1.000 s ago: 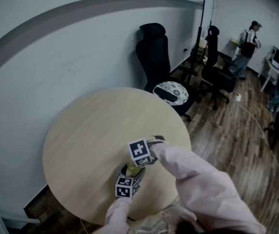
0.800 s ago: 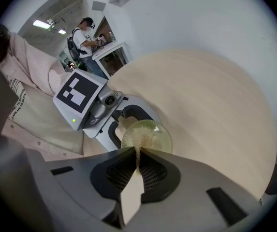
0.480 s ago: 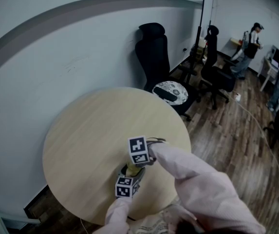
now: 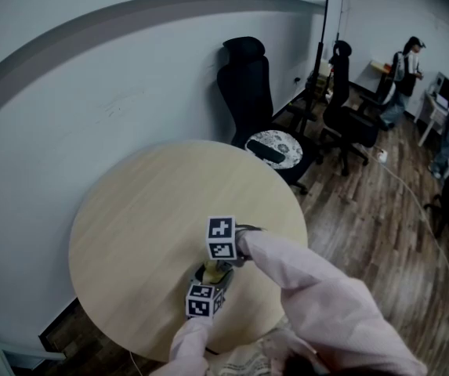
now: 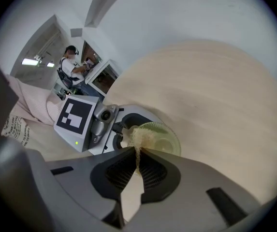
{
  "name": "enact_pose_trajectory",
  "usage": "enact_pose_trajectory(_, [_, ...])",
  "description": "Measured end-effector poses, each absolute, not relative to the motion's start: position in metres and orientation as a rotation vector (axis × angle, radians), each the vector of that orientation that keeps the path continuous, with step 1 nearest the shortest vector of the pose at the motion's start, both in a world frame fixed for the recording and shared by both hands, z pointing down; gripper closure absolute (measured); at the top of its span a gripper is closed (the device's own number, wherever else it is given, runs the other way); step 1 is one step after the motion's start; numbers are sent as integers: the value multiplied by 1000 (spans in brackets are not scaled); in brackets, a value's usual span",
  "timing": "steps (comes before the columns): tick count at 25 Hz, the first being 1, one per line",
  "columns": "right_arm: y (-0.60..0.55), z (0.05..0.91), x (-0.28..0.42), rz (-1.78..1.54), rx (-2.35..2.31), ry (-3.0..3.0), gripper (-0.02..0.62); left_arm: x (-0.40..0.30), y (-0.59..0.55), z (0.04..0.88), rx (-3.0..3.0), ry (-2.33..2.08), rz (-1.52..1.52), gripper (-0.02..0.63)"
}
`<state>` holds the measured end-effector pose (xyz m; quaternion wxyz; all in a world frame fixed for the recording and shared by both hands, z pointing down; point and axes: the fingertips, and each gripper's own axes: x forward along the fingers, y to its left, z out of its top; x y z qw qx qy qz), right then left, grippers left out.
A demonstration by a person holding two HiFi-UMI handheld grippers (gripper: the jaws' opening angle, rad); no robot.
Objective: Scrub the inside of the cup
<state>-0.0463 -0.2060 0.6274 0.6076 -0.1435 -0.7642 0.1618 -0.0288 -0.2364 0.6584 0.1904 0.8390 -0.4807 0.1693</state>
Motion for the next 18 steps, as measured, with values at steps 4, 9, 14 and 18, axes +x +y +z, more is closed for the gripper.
enact_pose_trajectory(4, [-201,624,-54,555,-288,-1792,568,-30,-236,660,2359,-1355,486,245])
enact_pose_trajectory(9, [-200,621,-60,699,-247,-1820,568,-31,-237,660,2357,-1358,489,247])
enact_pose_trajectory(14, [-201,619,-62,777,-208,-1834,568,-29,-237,660,2356,-1358,494,247])
enact_pose_trajectory(18, [-203,619,-65,824,-184,-1832,568,-29,-237,660,2355,-1357,495,247])
